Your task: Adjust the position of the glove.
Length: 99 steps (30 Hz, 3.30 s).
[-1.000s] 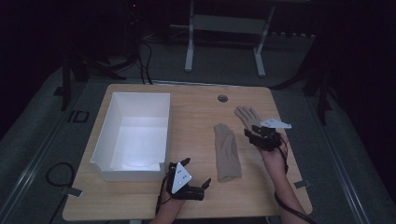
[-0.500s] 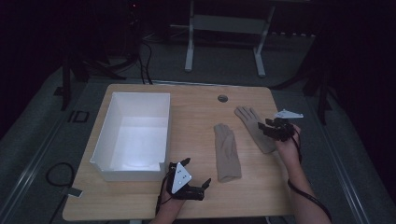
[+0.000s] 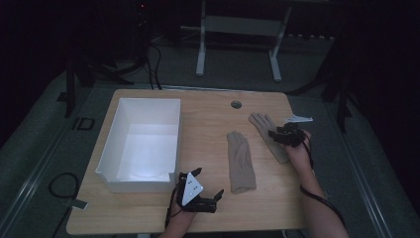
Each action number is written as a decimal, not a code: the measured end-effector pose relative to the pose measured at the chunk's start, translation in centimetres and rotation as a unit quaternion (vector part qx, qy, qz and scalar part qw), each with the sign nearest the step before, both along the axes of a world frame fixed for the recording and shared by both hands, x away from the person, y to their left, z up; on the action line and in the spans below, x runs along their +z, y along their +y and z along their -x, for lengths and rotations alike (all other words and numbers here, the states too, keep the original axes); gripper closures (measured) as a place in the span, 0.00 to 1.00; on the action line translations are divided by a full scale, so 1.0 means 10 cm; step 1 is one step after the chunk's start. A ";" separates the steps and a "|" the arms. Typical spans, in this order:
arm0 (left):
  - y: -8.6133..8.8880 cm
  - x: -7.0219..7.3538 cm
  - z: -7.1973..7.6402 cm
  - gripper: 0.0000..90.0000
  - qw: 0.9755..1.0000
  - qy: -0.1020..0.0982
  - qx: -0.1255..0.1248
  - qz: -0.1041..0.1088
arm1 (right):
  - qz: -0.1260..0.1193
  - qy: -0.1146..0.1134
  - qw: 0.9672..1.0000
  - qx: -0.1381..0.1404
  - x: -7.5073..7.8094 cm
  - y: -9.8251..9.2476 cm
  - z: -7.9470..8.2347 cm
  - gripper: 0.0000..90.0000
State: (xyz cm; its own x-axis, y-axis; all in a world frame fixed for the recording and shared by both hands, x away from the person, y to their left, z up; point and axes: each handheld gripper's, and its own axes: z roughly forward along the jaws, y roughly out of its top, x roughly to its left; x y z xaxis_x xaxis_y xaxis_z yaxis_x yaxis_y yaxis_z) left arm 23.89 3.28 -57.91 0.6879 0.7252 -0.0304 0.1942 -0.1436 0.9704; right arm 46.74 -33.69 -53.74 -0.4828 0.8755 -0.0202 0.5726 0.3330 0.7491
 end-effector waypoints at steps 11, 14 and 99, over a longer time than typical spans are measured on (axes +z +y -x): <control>0.00 0.00 0.00 0.00 1.000 0.000 0.000 0.000 | -0.004 0.015 1.000 -0.007 -0.19 -0.01 -0.07 0.68; 0.00 0.00 0.00 0.00 1.000 0.000 0.000 0.001 | -0.001 0.023 1.000 -0.016 -0.17 -0.01 -0.06 0.89; 0.00 0.00 0.00 0.00 1.000 -0.002 0.000 -0.003 | -0.001 0.006 1.000 -0.026 0.09 -0.19 1.14 0.62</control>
